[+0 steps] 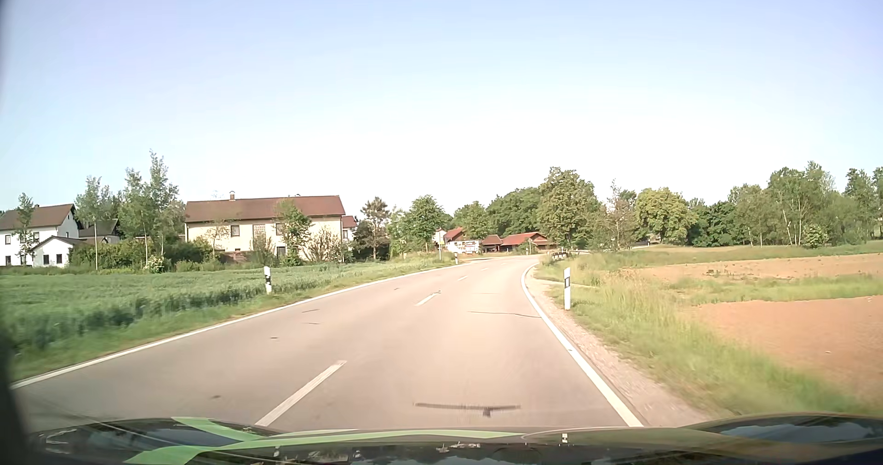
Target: Follow the waypoints while adhering to traffic rules and regulations
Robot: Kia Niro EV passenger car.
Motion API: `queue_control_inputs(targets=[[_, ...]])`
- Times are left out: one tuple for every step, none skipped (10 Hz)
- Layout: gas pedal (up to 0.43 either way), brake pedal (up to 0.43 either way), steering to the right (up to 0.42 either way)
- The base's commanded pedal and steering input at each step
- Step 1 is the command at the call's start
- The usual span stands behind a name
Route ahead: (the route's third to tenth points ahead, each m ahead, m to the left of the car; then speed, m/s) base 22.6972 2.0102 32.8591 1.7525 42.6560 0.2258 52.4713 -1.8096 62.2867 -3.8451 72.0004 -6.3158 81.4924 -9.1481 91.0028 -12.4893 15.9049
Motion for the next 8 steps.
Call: queue_control_inputs(targets=[[0.079, 0.000, 0.008], [0.079, 0.000, 0.009], [0.079, 0.000, 0.015], [0.079, 0.000, 0.016], [0.079, 0.000, 0.015], [0.079, 0.000, 0.014], [0.079, 0.000, 0.012], [0.079, 0.000, 0.011]])
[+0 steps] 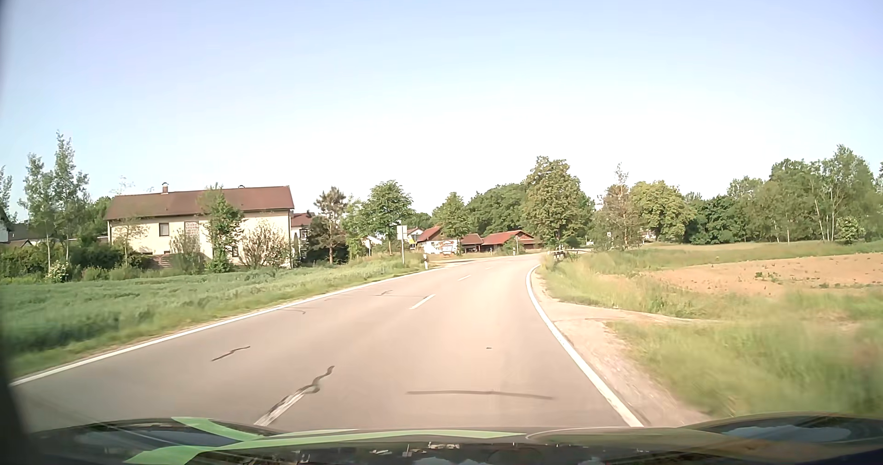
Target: Follow the waypoints while adhering to traffic rules and regulations
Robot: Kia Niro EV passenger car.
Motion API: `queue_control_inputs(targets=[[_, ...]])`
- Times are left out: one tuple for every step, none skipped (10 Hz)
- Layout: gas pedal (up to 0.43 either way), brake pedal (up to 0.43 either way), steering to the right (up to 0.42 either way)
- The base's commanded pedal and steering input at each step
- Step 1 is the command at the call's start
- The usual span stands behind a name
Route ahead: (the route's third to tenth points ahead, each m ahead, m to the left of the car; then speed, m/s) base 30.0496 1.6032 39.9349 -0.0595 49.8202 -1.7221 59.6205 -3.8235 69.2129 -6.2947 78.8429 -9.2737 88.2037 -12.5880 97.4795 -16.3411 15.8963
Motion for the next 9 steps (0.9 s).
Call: queue_control_inputs(targets=[[0.047, 0.000, 0.011], [0.000, 0.000, 0.011], [0.000, 0.000, 0.011], [0.000, 0.000, 0.011], [0.000, 0.000, 0.011], [0.000, 0.000, 0.011], [0.000, 0.000, 0.011], [0.008, 0.000, 0.011], [0.059, 0.000, 0.011]])
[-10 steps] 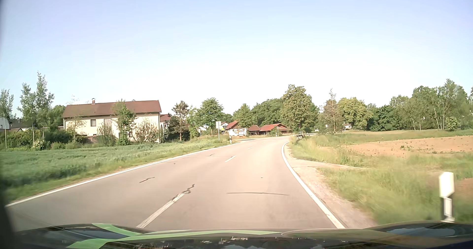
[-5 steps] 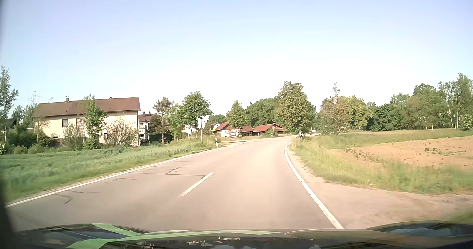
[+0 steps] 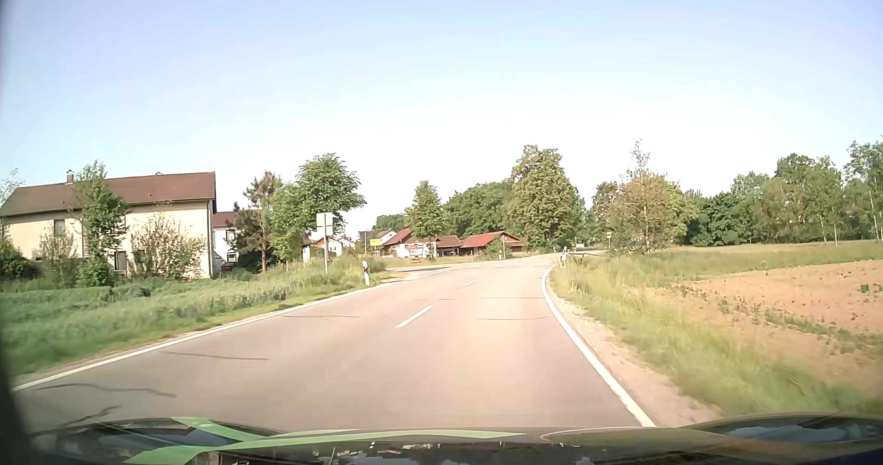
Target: Follow the waypoints while adhering to traffic rules and regulations
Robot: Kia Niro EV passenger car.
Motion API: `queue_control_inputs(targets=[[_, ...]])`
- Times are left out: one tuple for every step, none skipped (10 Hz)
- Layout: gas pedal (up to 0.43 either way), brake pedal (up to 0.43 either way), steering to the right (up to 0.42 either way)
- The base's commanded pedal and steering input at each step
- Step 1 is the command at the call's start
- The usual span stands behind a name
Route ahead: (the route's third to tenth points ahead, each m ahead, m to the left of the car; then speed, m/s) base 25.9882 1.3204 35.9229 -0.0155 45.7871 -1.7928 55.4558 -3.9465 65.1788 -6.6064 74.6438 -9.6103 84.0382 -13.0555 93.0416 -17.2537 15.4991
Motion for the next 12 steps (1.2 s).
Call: queue_control_inputs(targets=[[0.098, 0.000, 0.011], [0.118, 0.000, 0.012], [0.130, 0.000, 0.015], [0.138, 0.000, 0.018], [0.138, 0.000, 0.020], [0.150, 0.000, 0.020], [0.150, 0.000, 0.021], [0.150, 0.000, 0.023], [0.150, 0.000, 0.026], [0.138, 0.000, 0.030], [0.138, 0.000, 0.033], [0.138, 0.000, 0.033]])
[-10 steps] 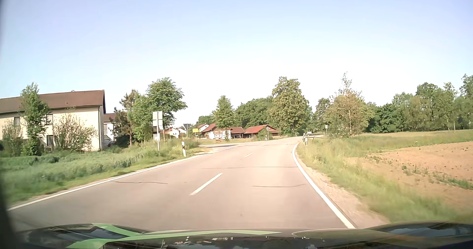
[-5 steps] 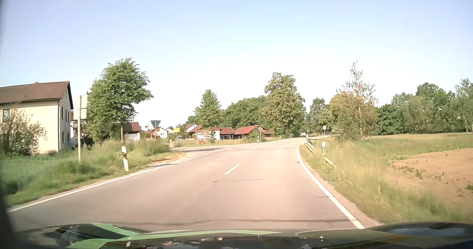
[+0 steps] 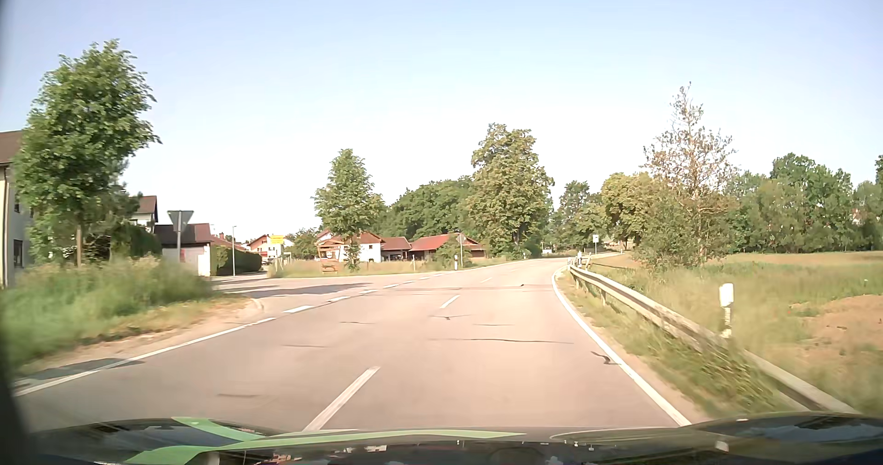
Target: Follow the waypoints while adhering to traffic rules and regulations
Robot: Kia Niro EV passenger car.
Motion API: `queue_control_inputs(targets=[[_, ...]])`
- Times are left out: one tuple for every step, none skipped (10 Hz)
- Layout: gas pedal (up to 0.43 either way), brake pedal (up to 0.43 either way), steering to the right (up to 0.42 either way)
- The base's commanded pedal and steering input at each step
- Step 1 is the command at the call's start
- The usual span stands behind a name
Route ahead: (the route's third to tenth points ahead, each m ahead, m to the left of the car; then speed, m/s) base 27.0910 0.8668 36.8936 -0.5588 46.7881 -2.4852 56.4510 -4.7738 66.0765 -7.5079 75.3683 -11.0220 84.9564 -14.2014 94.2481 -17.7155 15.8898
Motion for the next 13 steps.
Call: queue_control_inputs(targets=[[0.138, 0.000, 0.033], [0.130, 0.000, 0.033], [0.130, 0.000, 0.032], [0.118, 0.000, 0.031], [0.118, 0.000, 0.028], [0.130, 0.000, 0.024], [0.130, 0.000, 0.022], [0.138, 0.000, 0.021], [0.157, 0.000, 0.021], [0.157, 0.000, 0.021], [0.157, 0.000, 0.021], [0.157, 0.000, 0.021], [0.157, 0.000, 0.020]])
